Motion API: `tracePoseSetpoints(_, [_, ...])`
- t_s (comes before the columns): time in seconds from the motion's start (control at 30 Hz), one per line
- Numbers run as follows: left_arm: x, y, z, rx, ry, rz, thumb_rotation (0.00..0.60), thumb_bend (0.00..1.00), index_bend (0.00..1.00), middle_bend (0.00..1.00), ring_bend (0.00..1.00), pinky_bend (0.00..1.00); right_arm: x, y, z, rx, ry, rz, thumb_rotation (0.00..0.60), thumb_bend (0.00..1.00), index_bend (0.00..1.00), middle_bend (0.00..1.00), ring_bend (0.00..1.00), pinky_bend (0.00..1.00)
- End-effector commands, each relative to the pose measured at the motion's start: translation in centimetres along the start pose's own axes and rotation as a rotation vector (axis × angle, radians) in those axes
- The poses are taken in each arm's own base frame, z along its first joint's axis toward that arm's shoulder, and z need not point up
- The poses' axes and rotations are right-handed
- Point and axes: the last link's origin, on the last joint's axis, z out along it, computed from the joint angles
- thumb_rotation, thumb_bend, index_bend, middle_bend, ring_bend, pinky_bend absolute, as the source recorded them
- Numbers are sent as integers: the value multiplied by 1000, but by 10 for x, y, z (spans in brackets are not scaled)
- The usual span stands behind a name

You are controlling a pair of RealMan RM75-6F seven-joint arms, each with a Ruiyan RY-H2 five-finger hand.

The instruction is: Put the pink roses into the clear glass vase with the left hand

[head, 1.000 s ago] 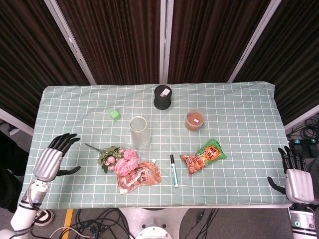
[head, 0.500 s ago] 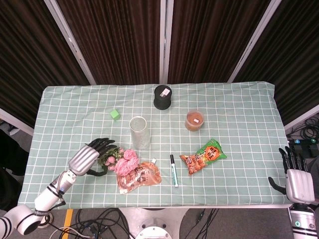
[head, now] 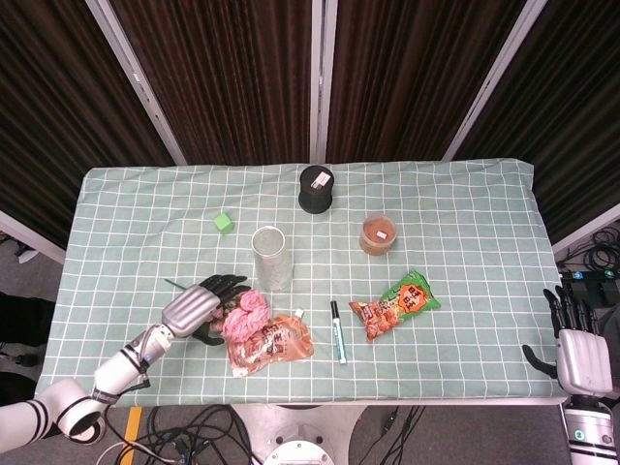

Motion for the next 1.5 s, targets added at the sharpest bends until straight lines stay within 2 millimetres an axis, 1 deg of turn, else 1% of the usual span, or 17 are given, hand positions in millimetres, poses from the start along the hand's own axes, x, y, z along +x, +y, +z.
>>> tracePoseSetpoints(0.03, [-2,0,7,5,-6,-2,600,0,89,11,20,111,-1,2,0,-4,-2,2,600,131,0,0,0,0])
tracePoseSetpoints(0.3, [-8,-2,17,13,-50,9,600,0,89,12,20,120,-2,6,0,-14,-5,9,600,131,0,0,0,0])
tracePoseSetpoints(0.37, [-9,-2,18,10,-54,14,600,0,98,33,23,133,-2,7,0,-17,-4,10,600,130,0,0,0,0])
tracePoseSetpoints(0.43, [-10,-1,20,11,-43,23,600,0,144,98,45,167,-2,8,0,-19,-4,11,600,130,0,0,0,0])
tracePoseSetpoints(0.5, [-11,-1,21,12,-47,26,600,0,181,131,64,197,-2,8,0,-18,-5,11,600,131,0,0,0,0])
tracePoseSetpoints(0.63, [-11,0,25,11,-31,17,600,0,222,159,102,241,-2,8,0,-17,-4,11,600,131,0,0,0,0])
tracePoseSetpoints(0.8, [-12,0,27,10,1,19,600,10,343,244,212,370,-2,9,0,-21,-3,10,600,131,0,0,0,0])
tracePoseSetpoints(0.93, [-15,-3,26,10,-13,42,600,23,402,301,262,421,-2,9,0,-22,-2,11,600,131,0,0,0,0])
tracePoseSetpoints(1.03, [-13,-3,26,5,1,59,600,37,469,369,324,476,-2,9,0,-22,-1,11,600,131,0,0,0,0])
tracePoseSetpoints(1.1, [-11,-3,25,-4,22,86,600,44,498,398,350,500,-2,10,0,-23,-1,10,600,131,0,0,0,0])
tracePoseSetpoints(1.2, [-6,-3,24,-6,55,69,600,62,526,424,371,518,-2,10,0,-25,-1,11,600,131,0,0,0,0])
tracePoseSetpoints(1.3, [4,-5,22,-5,99,67,600,92,555,451,393,537,-2,10,0,-24,-1,11,600,131,0,0,0,0])
tracePoseSetpoints(1.43, [23,-9,14,3,170,72,600,121,579,474,414,555,-1,10,0,-24,2,12,600,131,0,0,0,0])
tracePoseSetpoints(1.5, [38,-12,8,12,229,82,600,122,586,482,421,561,-1,10,0,-23,3,12,600,131,0,0,0,0])
